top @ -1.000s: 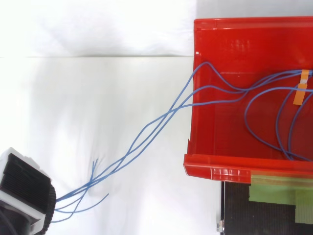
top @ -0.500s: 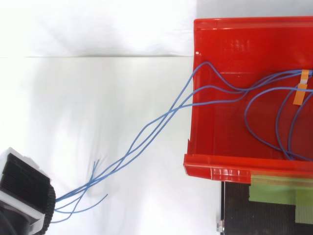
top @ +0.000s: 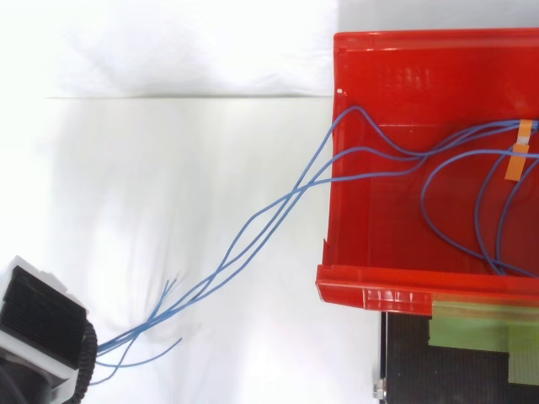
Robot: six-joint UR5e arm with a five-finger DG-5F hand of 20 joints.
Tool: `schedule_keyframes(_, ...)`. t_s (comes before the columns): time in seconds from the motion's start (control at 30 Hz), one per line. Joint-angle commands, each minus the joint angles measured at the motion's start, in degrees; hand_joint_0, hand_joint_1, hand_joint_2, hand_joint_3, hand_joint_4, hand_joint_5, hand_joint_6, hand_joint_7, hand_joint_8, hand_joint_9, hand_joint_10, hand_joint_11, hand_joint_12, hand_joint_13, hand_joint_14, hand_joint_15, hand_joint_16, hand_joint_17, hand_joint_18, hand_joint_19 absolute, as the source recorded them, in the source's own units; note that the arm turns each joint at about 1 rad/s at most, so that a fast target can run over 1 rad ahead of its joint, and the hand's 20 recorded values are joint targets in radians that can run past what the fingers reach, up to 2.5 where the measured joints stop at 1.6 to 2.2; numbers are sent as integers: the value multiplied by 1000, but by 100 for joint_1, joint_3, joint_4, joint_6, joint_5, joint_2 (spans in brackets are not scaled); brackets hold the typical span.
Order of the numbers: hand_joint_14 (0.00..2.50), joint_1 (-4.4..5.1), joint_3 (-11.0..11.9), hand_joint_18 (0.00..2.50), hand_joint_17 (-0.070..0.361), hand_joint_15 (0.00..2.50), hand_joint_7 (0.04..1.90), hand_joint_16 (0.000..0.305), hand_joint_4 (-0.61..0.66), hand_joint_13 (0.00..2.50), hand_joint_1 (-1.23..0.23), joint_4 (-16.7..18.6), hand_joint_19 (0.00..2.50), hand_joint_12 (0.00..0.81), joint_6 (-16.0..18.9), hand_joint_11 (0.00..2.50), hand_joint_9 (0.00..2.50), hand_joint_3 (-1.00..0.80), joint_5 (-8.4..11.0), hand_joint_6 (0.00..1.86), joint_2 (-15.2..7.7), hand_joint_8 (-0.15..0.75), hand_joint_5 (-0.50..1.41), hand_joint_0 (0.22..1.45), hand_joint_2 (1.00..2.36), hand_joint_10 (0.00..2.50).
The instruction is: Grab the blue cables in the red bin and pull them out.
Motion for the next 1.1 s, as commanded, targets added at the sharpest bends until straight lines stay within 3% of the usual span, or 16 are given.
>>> schedule_keyframes(0.0, 644, -8, 2, 862, 100, 1565, 887, 44, -16, 1400, -927, -19, 910, 285, -29, 1502, 1307, -1000, 0, 226, 3, 208, 1066, 789, 1000, 25)
schedule_keyframes(0.47, 668, -8, 2, 838, 101, 1553, 881, 45, 78, 1355, -941, -19, 922, 283, -29, 1481, 1243, -1000, 0, 105, -6, 218, 937, 818, 1000, 22)
schedule_keyframes(0.8, 722, 1, 2, 835, 104, 1516, 761, 46, 94, 1337, -976, -19, 932, 289, -29, 1479, 1199, -1000, 0, 342, -6, 220, 776, 820, 1000, 19)
schedule_keyframes(1.07, 785, -8, 2, 839, 107, 1470, 765, 47, 67, 1328, -921, -10, 927, 301, -29, 1462, 1205, -1000, 0, 332, 3, 234, 830, 768, 1000, 18)
